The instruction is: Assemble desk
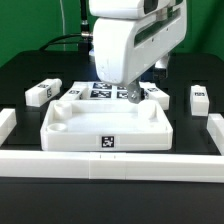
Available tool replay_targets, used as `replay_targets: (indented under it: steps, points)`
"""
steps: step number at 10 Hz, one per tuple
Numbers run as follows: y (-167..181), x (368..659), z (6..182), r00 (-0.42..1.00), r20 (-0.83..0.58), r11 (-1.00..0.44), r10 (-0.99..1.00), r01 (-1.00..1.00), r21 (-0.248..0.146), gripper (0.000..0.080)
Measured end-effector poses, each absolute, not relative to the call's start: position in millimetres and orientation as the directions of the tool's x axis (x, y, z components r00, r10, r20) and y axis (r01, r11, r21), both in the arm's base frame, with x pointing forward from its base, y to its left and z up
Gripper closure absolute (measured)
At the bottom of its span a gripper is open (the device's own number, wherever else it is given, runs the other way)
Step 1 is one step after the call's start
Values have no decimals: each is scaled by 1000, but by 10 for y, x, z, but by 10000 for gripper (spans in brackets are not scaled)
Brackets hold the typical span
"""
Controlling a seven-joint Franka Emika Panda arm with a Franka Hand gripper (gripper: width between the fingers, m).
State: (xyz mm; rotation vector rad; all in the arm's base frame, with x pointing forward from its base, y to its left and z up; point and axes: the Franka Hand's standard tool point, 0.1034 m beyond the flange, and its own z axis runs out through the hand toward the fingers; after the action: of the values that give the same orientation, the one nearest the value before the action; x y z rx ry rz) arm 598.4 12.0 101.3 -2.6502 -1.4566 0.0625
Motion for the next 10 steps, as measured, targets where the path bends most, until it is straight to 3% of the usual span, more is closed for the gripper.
replay_targets:
  steps: [4, 7, 10]
  points:
    - [116, 5974, 999, 536, 20, -530, 844, 840, -120, 150]
    - [-122, 5725, 873, 270, 83, -277, 959, 957, 85, 150]
    - [-160, 5623, 824, 180, 58, -185, 982, 978, 96, 150]
